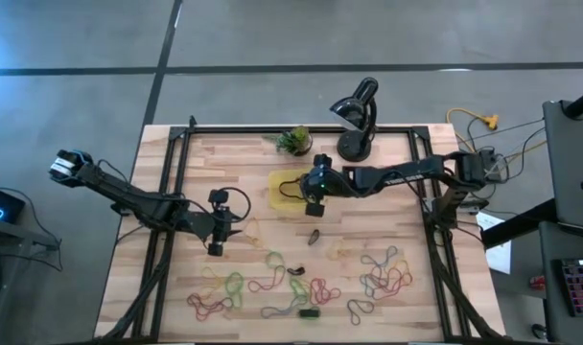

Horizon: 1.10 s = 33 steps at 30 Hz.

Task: Pick and place rubber bands into bin
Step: Put the black rubber band in the yellow bin, then put the yellow rubber band in the yellow bin

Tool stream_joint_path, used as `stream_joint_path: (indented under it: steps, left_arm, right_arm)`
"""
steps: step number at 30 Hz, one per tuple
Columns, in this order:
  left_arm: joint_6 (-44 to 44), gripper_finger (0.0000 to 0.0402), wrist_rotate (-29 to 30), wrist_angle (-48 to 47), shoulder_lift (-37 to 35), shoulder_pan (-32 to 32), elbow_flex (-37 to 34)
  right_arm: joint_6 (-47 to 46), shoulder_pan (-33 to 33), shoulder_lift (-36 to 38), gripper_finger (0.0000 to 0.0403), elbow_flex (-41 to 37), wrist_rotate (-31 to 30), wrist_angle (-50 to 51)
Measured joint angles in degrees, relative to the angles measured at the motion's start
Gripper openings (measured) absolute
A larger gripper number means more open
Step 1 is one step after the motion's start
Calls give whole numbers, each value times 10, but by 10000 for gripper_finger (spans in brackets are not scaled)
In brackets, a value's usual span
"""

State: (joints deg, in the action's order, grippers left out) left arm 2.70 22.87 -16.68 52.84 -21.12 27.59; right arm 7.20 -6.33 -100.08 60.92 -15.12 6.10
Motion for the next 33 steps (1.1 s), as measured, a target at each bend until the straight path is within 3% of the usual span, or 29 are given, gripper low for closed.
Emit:
stream_joint_path:
  steps: [6,11,19,26,33]
  left_arm:
    - [0,140,0,1,7,0,0]
    - [0,140,0,1,61,0,0]
    - [-102,140,0,136,215,0,12]
    - [-136,140,1,148,301,10,45]
    - [-143,140,25,153,356,27,70]
  right_arm:
    - [35,6,3,117,4,1,2]
    - [66,24,14,132,4,-21,2]
    - [97,87,77,116,1,-30,9]
    - [95,144,146,98,-33,-35,10]
    - [88,195,201,85,-69,-120,8]
